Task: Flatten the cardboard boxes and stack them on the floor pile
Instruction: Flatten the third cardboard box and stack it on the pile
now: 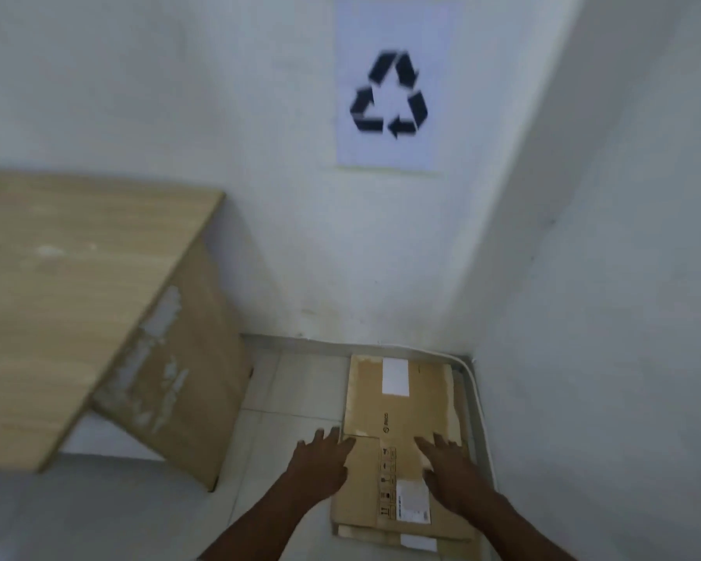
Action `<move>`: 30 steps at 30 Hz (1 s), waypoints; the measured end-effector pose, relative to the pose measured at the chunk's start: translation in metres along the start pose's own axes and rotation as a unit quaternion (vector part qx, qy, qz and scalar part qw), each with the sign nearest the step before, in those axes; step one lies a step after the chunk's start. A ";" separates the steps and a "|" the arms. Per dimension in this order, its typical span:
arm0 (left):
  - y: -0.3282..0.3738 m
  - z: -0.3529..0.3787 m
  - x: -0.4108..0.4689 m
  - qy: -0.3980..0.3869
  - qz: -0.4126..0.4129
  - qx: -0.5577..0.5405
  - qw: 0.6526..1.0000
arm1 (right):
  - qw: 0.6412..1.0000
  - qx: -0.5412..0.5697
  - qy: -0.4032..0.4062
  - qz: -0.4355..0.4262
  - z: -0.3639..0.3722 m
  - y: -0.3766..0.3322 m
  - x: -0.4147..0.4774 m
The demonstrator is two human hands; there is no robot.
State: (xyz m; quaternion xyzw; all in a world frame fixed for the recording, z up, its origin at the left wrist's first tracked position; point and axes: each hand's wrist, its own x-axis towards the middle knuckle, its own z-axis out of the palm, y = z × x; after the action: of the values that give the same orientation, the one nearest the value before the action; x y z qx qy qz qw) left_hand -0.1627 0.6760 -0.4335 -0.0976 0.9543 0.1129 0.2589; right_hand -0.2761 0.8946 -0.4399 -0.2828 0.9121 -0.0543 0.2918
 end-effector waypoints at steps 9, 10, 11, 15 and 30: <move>0.004 -0.255 -0.163 0.126 -0.020 0.024 0.992 | 0.991 -0.019 0.102 -0.088 -0.247 -0.145 -0.123; 0.001 -0.272 -0.179 0.135 -0.018 0.035 0.990 | 0.990 -0.024 0.103 -0.096 -0.262 -0.159 -0.132; -0.004 -0.286 -0.194 0.142 -0.014 0.049 0.988 | 0.989 -0.030 0.105 -0.103 -0.274 -0.173 -0.140; -0.044 -0.318 -0.248 0.169 -0.017 0.069 0.983 | 0.985 -0.044 0.114 -0.125 -0.305 -0.232 -0.164; -0.352 -0.321 -0.438 0.150 -0.121 -0.032 0.981 | 0.973 -0.066 0.093 -0.201 -0.249 -0.563 -0.141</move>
State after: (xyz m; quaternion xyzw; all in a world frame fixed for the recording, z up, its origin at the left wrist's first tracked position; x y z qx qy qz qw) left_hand 0.1428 0.3100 0.0037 -0.2364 0.9593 0.0957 0.1216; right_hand -0.0491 0.4861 -0.0154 -0.4729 0.8611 -0.0782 0.1694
